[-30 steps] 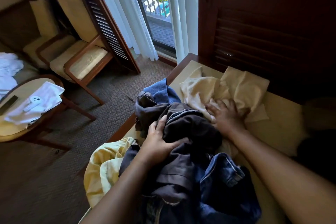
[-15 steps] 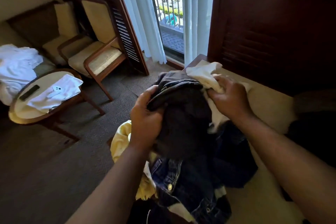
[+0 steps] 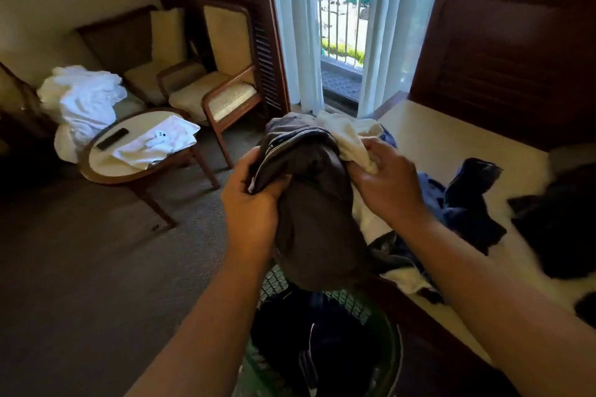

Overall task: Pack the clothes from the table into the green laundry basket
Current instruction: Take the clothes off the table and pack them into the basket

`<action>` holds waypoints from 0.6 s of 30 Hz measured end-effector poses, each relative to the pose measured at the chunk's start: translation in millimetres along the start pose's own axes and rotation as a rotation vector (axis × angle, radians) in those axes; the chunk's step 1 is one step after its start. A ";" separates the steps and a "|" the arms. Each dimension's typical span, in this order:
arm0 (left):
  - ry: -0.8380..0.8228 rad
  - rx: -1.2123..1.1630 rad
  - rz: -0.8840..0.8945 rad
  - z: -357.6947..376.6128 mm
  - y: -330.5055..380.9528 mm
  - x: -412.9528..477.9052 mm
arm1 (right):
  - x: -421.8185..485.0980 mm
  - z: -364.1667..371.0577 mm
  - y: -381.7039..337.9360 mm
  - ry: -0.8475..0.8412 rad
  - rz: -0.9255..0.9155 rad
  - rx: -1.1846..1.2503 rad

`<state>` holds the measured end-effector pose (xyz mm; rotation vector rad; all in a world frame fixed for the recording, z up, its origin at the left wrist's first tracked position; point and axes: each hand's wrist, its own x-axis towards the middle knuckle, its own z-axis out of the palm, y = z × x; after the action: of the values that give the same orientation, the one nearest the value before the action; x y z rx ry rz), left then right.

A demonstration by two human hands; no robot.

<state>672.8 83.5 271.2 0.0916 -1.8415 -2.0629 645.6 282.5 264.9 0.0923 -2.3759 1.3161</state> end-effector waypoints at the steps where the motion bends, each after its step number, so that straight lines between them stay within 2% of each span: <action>1: 0.023 -0.051 -0.025 -20.3 3.8 -8.4 | -16.4 10.7 -14.6 -0.014 0.019 0.021; 4: 0.093 -0.105 -0.081 -80.6 4.3 -30.3 | -66.5 46.1 -53.6 -0.036 0.082 0.073; 8: 0.137 0.002 -0.127 -148.5 -9.2 -52.5 | -128.2 94.1 -75.2 -0.119 0.223 0.054; 14: 0.219 0.299 -0.268 -209.9 -53.5 -86.3 | -215.4 141.2 -53.8 -0.291 0.409 -0.004; 18: 0.204 0.388 -0.358 -231.2 -79.4 -110.6 | -260.4 148.5 -30.4 -0.354 0.575 -0.066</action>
<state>824.6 -94.3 139.4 0.7529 -2.1862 -1.7871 841.3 106.5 118.5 -0.4458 -2.8776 1.5672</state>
